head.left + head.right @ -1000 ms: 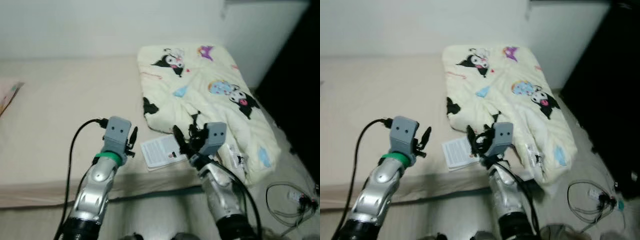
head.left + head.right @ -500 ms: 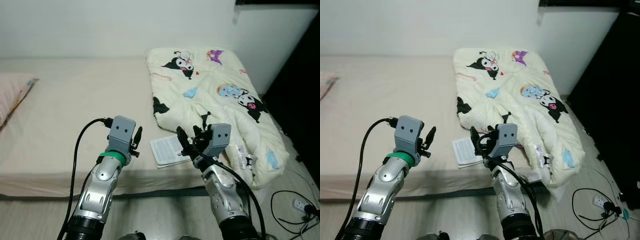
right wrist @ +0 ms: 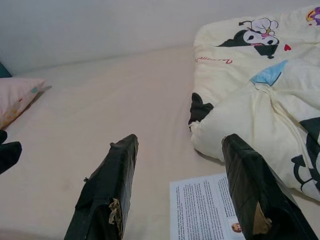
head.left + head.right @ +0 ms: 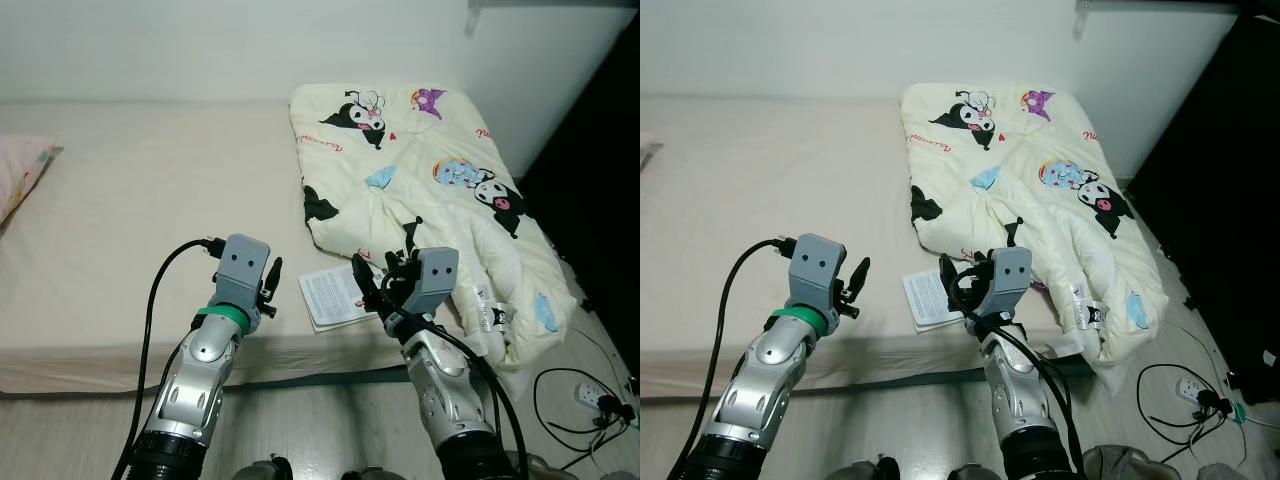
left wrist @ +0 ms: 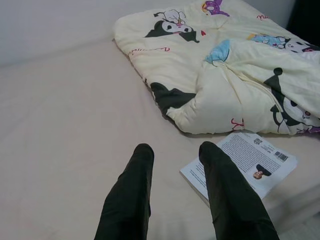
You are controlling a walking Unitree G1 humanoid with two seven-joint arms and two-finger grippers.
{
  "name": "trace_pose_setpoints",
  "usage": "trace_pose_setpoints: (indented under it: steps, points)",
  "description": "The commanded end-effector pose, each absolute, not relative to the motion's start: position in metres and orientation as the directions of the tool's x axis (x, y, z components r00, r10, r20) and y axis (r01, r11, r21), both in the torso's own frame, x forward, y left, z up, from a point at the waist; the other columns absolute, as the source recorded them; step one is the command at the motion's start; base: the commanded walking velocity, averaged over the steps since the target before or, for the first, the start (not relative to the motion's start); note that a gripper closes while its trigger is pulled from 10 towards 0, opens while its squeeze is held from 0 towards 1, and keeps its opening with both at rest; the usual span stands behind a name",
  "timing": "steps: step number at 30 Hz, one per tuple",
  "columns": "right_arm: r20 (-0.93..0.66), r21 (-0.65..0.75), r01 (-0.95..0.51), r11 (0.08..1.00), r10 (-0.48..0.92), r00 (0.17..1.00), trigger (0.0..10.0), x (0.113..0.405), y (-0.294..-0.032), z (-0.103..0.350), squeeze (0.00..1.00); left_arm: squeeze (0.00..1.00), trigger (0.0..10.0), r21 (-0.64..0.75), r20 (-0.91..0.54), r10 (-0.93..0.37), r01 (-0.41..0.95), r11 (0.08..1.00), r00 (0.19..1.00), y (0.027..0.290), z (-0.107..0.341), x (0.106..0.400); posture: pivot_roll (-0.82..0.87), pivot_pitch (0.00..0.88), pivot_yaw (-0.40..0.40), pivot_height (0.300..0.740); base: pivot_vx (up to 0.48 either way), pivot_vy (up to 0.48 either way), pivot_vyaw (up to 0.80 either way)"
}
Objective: Clean up the room
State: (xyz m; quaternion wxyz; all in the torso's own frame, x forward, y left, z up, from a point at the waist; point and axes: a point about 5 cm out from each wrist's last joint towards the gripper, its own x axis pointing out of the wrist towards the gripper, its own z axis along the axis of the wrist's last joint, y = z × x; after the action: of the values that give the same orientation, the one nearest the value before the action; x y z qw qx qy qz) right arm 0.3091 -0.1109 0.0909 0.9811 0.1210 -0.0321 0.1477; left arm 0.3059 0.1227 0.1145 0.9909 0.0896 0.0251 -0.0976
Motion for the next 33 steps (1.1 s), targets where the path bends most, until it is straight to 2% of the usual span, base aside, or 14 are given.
trace_pose_setpoints:
  steps: [1, 33]
  points:
    - [0.073, 0.239, -0.287, 0.928, 0.277, 0.958, 10.0, 0.3055, -0.1109, 0.0834, 0.0, 0.0, 10.0, 0.181, -0.092, -0.19, 0.204, 0.962, 0.977, 0.1239, 0.1082, 0.3037, -0.04, 0.017, 0.071, 0.7, 0.0, 0.0, 0.0]
    - [0.078, 0.319, -0.312, 0.895, 0.303, 0.95, 10.0, 0.3057, -0.1053, 0.084, 0.0, 0.0, 10.0, 0.187, -0.107, -0.181, 0.198, 0.962, 0.978, 0.1282, 0.1052, 0.2971, -0.01, 0.05, 0.078, 0.56, 0.0, 0.0, 0.0]
